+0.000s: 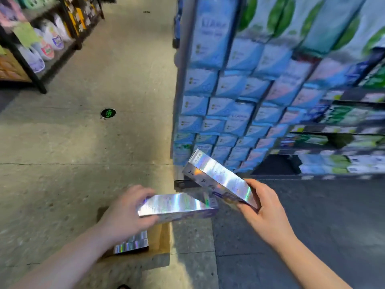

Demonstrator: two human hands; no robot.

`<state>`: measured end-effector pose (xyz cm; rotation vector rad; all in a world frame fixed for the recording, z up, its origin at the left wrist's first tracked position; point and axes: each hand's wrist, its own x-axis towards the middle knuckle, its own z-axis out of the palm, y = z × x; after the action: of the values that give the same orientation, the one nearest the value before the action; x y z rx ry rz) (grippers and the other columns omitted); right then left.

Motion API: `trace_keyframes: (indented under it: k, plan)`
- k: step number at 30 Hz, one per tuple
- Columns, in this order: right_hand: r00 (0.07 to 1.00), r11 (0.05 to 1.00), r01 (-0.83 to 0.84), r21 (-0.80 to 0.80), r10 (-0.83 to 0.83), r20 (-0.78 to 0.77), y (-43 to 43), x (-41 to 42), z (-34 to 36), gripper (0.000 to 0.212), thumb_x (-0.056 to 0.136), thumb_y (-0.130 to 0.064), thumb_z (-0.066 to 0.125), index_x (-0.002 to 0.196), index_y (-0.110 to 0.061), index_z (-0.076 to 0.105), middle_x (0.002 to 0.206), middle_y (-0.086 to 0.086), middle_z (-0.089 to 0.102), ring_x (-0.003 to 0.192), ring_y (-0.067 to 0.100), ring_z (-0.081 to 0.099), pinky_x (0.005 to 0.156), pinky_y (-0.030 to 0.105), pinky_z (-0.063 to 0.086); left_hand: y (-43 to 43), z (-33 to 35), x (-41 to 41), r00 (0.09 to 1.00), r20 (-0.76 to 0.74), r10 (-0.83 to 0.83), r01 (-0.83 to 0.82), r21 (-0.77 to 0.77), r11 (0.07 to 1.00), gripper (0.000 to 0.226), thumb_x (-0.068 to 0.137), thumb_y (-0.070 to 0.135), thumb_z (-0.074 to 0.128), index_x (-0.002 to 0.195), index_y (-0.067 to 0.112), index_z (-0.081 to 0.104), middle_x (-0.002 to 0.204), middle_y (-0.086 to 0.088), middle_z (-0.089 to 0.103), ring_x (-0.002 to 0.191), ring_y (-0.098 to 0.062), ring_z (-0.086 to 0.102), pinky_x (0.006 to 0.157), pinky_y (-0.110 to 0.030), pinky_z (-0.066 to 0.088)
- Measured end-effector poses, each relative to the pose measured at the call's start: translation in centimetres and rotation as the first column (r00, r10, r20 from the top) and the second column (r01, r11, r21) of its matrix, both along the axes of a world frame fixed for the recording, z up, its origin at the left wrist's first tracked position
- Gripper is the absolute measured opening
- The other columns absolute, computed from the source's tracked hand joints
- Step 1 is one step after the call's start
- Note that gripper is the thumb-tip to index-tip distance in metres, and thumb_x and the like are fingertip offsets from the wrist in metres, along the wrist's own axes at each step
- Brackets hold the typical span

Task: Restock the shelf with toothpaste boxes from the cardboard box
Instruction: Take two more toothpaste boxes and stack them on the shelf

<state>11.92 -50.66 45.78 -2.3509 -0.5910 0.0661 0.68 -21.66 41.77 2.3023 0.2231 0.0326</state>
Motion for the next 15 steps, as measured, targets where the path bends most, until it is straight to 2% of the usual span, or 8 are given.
trace_keyframes:
  k: [2, 4, 7, 8, 11, 13, 14, 15]
  plan:
    - [0.999, 0.999, 0.041, 0.031, -0.041, 0.0, -5.9, -1.2, 1.8, 0.044, 0.068, -0.03, 0.058, 0.105, -0.046, 0.041, 0.103, -0.035, 0.045, 0.101, 0.007, 0.044, 0.078, 0.01, 0.034, -5.4, 1.8, 0.3, 0.996, 0.041, -0.077, 0.077, 0.021, 0.997, 0.043, 0.05, 0.053, 0.056, 0.09, 0.064, 0.046, 0.102, 0.019, 0.049, 0.09, 0.008, 0.047, 0.075, -0.005, 0.036]
    - [0.995, 0.993, 0.104, 0.058, -0.104, -0.005, -12.6, -2.6, 3.4, 0.042, 0.068, -0.032, 0.057, 0.103, -0.05, 0.042, 0.103, -0.029, 0.051, 0.1, 0.006, 0.045, 0.077, 0.01, 0.036, -11.3, 3.4, 0.6, 0.99, 0.065, -0.126, 0.126, 0.008, 0.992, 0.05, 0.048, 0.052, 0.057, 0.092, 0.069, 0.042, 0.105, 0.027, 0.047, 0.089, 0.013, 0.047, 0.075, -0.001, 0.034]
    - [0.978, 0.978, 0.208, 0.009, -0.208, 0.014, -23.4, -5.3, 5.5, 0.046, 0.069, -0.037, 0.056, 0.115, -0.034, 0.05, 0.108, -0.017, 0.055, 0.104, 0.008, 0.045, 0.078, 0.013, 0.036, -20.4, 5.1, 0.9, 0.976, 0.051, -0.213, 0.215, -0.025, 0.976, 0.052, 0.045, 0.055, 0.057, 0.092, 0.071, 0.042, 0.103, 0.04, 0.048, 0.089, 0.018, 0.047, 0.073, 0.003, 0.032]
    - [0.97, 0.97, 0.242, -0.016, -0.241, 0.04, -26.9, -6.2, 6.4, 0.051, 0.069, -0.039, 0.055, 0.119, -0.028, 0.051, 0.11, -0.016, 0.055, 0.105, 0.009, 0.046, 0.079, 0.016, 0.035, -23.6, 5.5, 1.0, 0.969, 0.041, -0.245, 0.246, -0.036, 0.968, 0.052, 0.043, 0.056, 0.057, 0.091, 0.07, 0.043, 0.103, 0.039, 0.049, 0.09, 0.017, 0.048, 0.072, 0.003, 0.032]
    - [0.938, 0.936, 0.343, -0.074, -0.337, 0.081, -36.1, -8.5, 9.5, 0.057, 0.069, -0.04, 0.055, 0.123, -0.02, 0.051, 0.108, -0.014, 0.052, 0.106, 0.013, 0.047, 0.085, 0.02, 0.033, -32.5, 6.6, 1.8, 0.946, 0.031, -0.322, 0.324, -0.081, 0.943, 0.05, 0.041, 0.057, 0.059, 0.089, 0.065, 0.048, 0.094, 0.015, 0.062, 0.091, 0.012, 0.05, 0.07, 0.003, 0.034]
    - [0.915, 0.91, 0.4, -0.104, -0.391, 0.1, -41.3, -9.6, 11.2, 0.056, 0.069, -0.041, 0.056, 0.121, -0.02, 0.052, 0.109, -0.008, 0.057, 0.106, 0.016, 0.05, 0.088, 0.024, 0.037, -37.9, 7.7, 2.9, 0.913, 0.044, -0.407, 0.409, -0.063, 0.91, 0.048, 0.041, 0.058, 0.056, 0.087, 0.068, 0.047, 0.098, 0.021, 0.059, 0.09, 0.018, 0.048, 0.07, 0.004, 0.032]
    - [0.901, 0.896, 0.431, -0.106, -0.422, 0.097, -43.6, -10.1, 12.0, 0.055, 0.069, -0.041, 0.056, 0.12, -0.02, 0.053, 0.11, -0.006, 0.059, 0.105, 0.017, 0.051, 0.089, 0.025, 0.039, -40.5, 8.3, 3.5, 0.895, 0.041, -0.445, 0.446, -0.056, 0.893, 0.044, 0.041, 0.059, 0.055, 0.084, 0.065, 0.051, 0.1, 0.026, 0.057, 0.091, 0.019, 0.047, 0.071, 0.004, 0.032]
    - [0.887, 0.882, 0.46, -0.098, -0.452, 0.093, -45.8, -10.4, 12.7, 0.055, 0.068, -0.042, 0.056, 0.119, -0.021, 0.054, 0.11, -0.006, 0.06, 0.105, 0.017, 0.052, 0.089, 0.026, 0.04, -42.9, 9.1, 4.2, 0.882, 0.035, -0.47, 0.471, -0.059, 0.88, 0.039, 0.041, 0.059, 0.054, 0.079, 0.058, 0.057, 0.094, 0.022, 0.06, 0.091, 0.02, 0.046, 0.072, 0.004, 0.032]
